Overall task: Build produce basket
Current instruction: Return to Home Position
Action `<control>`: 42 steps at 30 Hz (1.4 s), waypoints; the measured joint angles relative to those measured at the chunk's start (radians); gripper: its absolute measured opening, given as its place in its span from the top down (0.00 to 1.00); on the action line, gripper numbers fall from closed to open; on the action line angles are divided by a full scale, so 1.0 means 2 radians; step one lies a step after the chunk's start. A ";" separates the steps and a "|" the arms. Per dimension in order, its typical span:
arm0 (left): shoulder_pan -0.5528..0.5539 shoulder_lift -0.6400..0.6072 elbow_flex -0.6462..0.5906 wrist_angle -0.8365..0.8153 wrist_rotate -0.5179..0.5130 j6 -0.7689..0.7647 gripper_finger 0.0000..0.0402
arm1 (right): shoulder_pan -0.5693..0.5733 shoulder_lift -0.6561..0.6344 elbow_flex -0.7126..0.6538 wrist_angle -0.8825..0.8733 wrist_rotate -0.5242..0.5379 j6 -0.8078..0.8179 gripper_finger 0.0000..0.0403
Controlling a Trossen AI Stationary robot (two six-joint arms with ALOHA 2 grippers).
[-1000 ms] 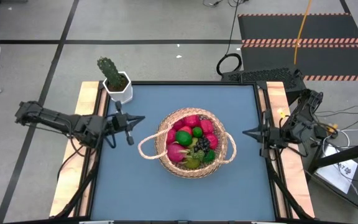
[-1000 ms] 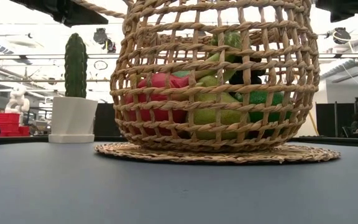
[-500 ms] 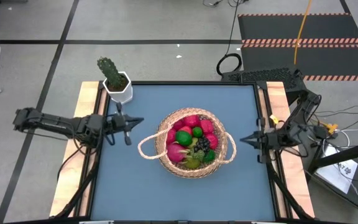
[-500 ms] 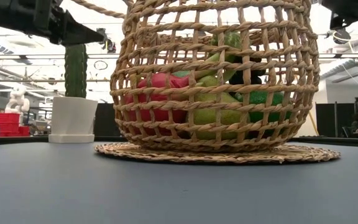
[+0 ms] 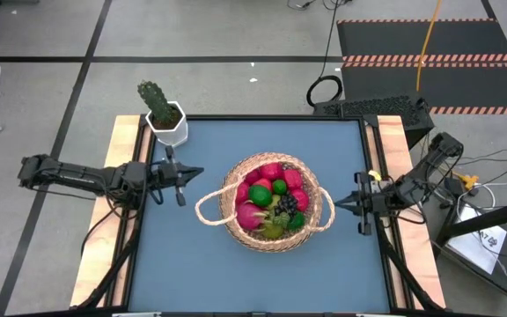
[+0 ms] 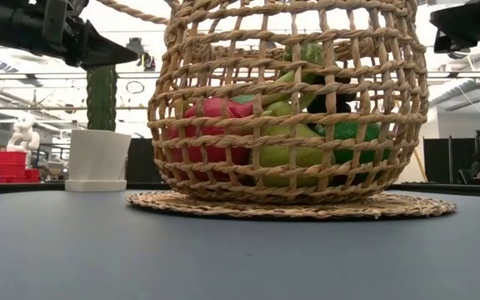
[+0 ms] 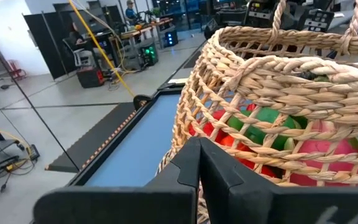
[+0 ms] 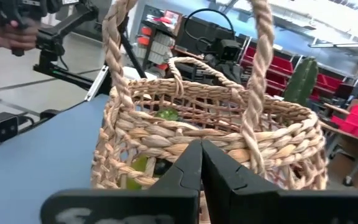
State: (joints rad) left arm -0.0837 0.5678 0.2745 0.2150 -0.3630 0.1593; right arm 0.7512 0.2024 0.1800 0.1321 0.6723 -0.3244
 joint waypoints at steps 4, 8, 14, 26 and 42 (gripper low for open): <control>0.000 0.000 0.000 0.000 0.000 0.000 0.99 | -0.026 0.000 -0.009 0.006 -0.039 0.009 1.00; 0.000 0.000 0.000 0.000 0.002 0.000 0.98 | -0.055 0.000 -0.024 0.032 -0.076 0.020 1.00; 0.000 0.000 0.000 0.000 0.003 -0.001 0.97 | -0.099 0.000 -0.032 0.043 -0.138 0.033 1.00; 0.000 0.000 0.000 0.000 0.003 -0.002 0.97 | -0.185 0.001 -0.080 0.103 -0.238 0.052 1.00; 0.000 0.000 0.000 -0.001 0.003 -0.002 0.99 | -0.290 0.002 -0.081 0.078 -0.312 0.053 1.00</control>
State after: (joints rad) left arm -0.0834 0.5678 0.2745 0.2134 -0.3576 0.1555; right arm 0.1713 0.2067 0.0174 0.2878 0.0483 -0.2187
